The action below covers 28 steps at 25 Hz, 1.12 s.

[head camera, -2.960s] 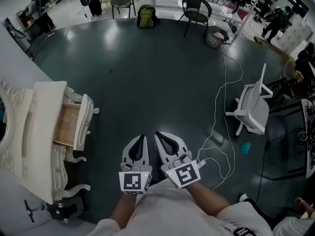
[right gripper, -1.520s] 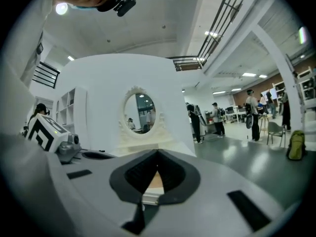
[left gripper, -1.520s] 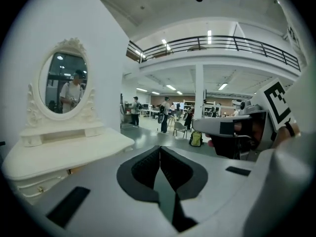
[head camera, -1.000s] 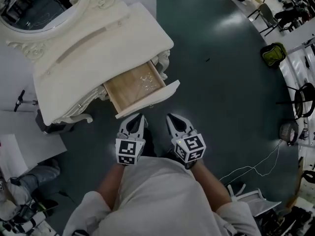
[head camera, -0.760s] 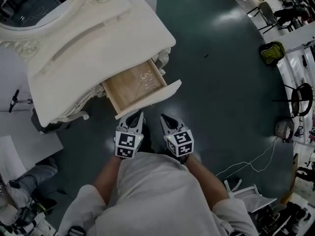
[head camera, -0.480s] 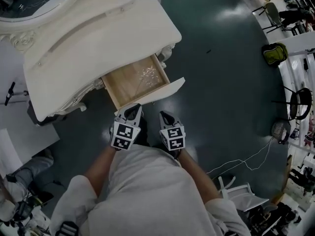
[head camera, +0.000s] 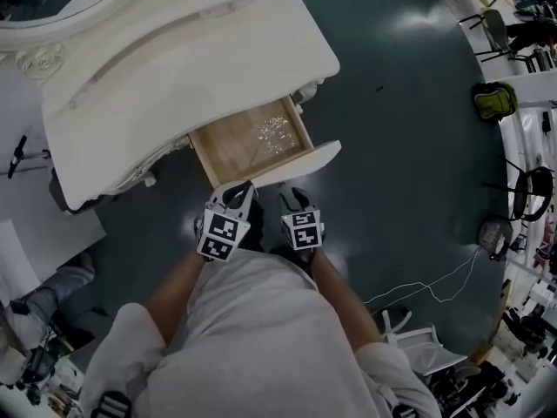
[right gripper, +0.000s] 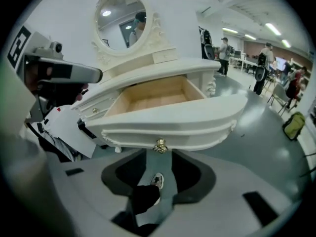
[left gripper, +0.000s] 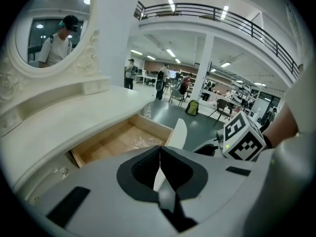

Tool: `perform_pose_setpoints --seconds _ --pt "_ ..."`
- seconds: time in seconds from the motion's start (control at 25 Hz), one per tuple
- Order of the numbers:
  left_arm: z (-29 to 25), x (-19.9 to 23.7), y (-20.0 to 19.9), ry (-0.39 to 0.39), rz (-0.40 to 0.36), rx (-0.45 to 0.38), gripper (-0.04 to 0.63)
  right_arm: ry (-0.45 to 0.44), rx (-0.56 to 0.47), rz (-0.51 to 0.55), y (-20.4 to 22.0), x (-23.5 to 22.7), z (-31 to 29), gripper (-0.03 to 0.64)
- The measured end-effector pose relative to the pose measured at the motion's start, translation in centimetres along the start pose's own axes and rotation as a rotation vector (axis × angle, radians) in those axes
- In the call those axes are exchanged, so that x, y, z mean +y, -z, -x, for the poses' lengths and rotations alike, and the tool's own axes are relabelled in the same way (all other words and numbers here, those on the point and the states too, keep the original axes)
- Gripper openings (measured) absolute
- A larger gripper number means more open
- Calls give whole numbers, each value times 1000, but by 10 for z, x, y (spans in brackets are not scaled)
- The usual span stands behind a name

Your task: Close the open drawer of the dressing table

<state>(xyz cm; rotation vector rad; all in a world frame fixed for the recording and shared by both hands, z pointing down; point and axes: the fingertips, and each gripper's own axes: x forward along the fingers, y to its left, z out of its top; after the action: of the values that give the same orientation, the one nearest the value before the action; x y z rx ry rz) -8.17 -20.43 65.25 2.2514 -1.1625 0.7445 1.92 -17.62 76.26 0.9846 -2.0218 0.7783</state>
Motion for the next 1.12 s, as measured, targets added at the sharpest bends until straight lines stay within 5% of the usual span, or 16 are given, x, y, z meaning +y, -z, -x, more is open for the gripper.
perform_pose_setpoints --seconds 0.6,1.12 --pt "27 53 13 -114 115 -9 8 32 174 84 14 0 -50 160" --pt "33 67 26 -133 131 8 8 32 189 136 8 3 -55 150"
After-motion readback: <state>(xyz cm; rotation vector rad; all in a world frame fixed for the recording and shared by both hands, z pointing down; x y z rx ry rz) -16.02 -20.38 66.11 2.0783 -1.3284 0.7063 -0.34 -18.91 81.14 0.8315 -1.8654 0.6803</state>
